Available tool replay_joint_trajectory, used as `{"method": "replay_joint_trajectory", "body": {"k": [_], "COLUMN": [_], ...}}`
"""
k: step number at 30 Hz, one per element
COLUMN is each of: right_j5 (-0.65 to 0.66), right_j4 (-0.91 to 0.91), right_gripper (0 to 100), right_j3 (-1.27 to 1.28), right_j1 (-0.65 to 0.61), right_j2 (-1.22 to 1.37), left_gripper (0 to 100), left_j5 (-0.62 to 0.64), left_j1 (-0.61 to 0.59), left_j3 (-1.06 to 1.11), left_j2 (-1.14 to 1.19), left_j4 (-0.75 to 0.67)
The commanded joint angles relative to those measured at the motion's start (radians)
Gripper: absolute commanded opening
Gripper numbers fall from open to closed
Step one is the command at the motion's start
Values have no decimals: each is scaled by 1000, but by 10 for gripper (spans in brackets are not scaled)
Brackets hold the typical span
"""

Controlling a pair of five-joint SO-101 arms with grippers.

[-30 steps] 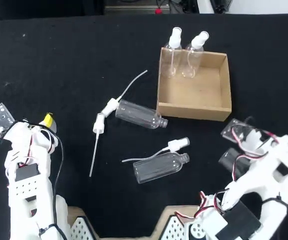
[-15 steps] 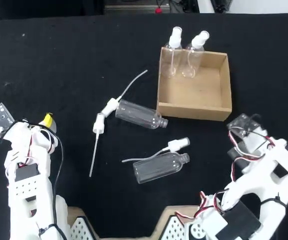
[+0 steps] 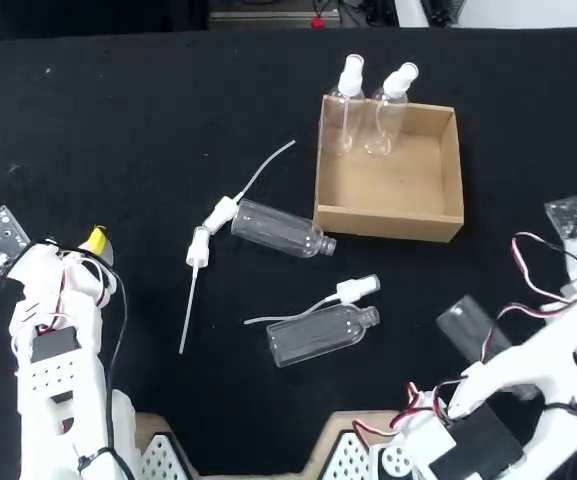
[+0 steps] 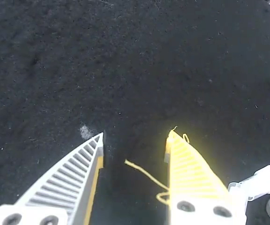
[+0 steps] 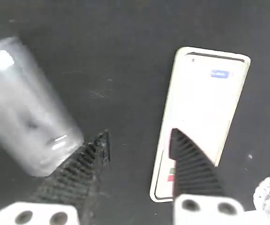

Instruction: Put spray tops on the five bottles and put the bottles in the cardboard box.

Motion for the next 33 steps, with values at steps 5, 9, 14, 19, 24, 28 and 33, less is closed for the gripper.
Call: {"method": "replay_joint_trajectory", "body": {"k": [5,9,14,19,24,28,33], "right_j5": [242,310,278,259,316,422,479], "right_j4": [-147,-135,120,422,526,529,439], "right_gripper": [125,125,125,125,125,125,125], "right_j3": [159,206,76,-77,-77,19,147], "right_j1": [114,127,130,132,117,120,120], "right_j2": [-39,-47,-47,-42,-39,-39,-39], "left_gripper": [209,209,209,209,209,209,209], "left_j5": [6,6,6,6,6,6,6], "left_j1": [2,4,4,4,2,2,1], "left_j3": [-36,-36,-36,-36,-36,-36,-36], "left_j2": [-6,-6,-6,-6,-6,-6,-6], "left_j4": [-17,-21,-20,-20,-20,-18,-18]}}
